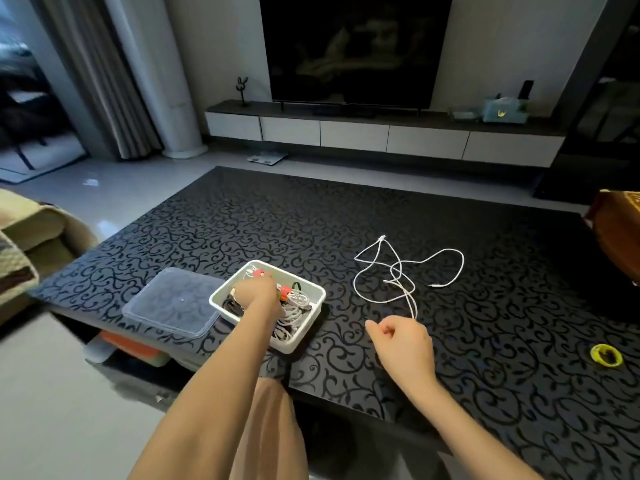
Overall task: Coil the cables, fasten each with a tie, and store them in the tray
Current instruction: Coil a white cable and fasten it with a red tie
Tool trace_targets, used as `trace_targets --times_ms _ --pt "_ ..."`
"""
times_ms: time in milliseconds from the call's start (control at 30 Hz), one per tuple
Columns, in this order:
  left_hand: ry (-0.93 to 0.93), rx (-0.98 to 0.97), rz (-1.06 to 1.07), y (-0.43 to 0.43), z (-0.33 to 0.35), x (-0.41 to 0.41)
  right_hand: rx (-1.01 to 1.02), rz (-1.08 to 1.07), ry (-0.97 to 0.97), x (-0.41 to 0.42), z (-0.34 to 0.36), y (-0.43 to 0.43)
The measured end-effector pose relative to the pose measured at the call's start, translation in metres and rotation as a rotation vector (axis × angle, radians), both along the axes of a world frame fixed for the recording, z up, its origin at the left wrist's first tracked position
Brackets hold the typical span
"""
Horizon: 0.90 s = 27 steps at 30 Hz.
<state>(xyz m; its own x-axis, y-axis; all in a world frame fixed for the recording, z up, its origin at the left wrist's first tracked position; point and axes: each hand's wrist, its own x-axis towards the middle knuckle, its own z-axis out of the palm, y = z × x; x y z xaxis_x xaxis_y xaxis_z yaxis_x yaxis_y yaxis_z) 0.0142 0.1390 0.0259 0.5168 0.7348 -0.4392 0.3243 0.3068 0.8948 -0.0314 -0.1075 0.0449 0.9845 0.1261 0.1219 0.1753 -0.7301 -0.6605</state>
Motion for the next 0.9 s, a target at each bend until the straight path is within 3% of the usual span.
trace_targets --times_ms 100,233,300,433,600,733,900 --pt "0.375 0.549 -0.108 -0.007 0.0 0.005 -0.008 0.015 0.037 -0.002 -0.009 -0.006" --pt "0.648 1.22 -0.502 -0.009 0.002 0.002 -0.026 0.0 0.067 -0.001 -0.017 -0.015" --pt "0.729 1.407 -0.744 -0.009 0.0 0.007 -0.032 0.003 0.08 0.0 -0.019 -0.018" --pt "0.89 1.406 -0.993 -0.014 0.011 0.017 -0.05 -0.017 0.106 0.002 -0.021 -0.031" --pt "0.952 1.408 -0.957 -0.028 0.028 0.028 -0.057 -0.094 0.063 0.009 -0.02 -0.067" --pt "0.704 1.589 -0.897 -0.076 0.031 0.03 -0.129 -0.244 0.042 0.02 -0.023 -0.121" --pt "0.269 1.601 -1.014 -0.155 0.011 0.035 -0.323 -0.465 0.013 0.026 -0.029 -0.206"
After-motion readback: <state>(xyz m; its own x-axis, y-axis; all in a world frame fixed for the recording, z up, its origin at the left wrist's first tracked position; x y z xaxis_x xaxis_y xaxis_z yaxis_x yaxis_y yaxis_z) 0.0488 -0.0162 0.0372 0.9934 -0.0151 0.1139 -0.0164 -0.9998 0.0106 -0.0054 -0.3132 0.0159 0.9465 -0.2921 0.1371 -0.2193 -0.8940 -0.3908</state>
